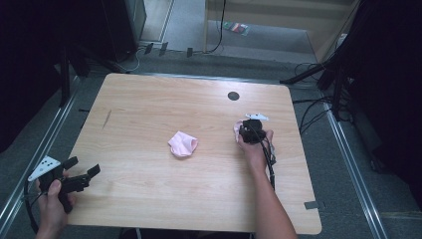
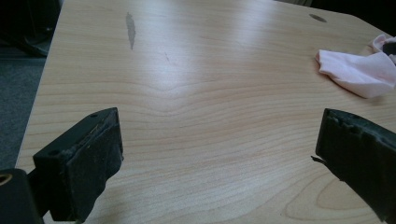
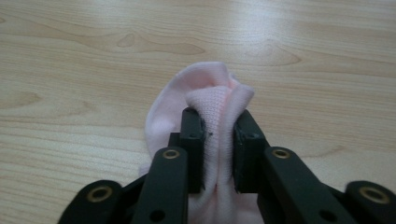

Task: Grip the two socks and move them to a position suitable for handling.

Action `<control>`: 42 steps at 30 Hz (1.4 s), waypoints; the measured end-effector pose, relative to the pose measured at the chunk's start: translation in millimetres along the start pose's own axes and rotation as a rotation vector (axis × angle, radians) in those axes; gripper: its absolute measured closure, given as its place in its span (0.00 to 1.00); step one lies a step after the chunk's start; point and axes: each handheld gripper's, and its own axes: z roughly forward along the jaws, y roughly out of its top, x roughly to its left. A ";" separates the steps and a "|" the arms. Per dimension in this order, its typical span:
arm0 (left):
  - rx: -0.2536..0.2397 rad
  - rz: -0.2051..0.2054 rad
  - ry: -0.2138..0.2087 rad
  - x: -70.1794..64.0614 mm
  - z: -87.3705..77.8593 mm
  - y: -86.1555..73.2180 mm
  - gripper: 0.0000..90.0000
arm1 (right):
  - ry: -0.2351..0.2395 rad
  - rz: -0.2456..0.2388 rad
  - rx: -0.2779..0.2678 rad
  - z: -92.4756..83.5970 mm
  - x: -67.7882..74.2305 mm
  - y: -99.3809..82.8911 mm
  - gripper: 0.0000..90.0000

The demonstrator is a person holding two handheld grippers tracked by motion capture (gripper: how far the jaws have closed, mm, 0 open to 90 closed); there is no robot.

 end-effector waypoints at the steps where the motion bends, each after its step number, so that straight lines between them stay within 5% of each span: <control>1: -0.001 -0.002 0.000 0.0 0.0 0.0 0.01 | 0.002 -0.002 0.008 -1.6 -1.6 0.7 0.91; 5: 0.000 -0.001 0.000 0.0 0.0 0.0 0.01 | 0.024 -0.016 -0.026 -14.6 -0.8 0.3 0.91; 10: 0.002 0.005 0.004 -0.4 0.1 0.1 0.01 | 0.115 -0.011 -0.097 -53.8 4.6 -5.2 0.91; 17: 0.004 0.007 0.010 -1.8 0.6 0.0 0.01 | 0.152 -0.021 -0.133 -91.7 15.2 -13.8 0.91; 24: 0.002 0.011 0.014 -2.0 0.4 -0.1 0.01 | 0.244 -0.051 -0.136 -132.4 48.4 -30.1 0.90; 42: 0.004 0.009 0.013 -2.2 0.7 0.0 0.01 | 0.389 -0.089 -0.046 -130.0 117.2 -82.7 0.85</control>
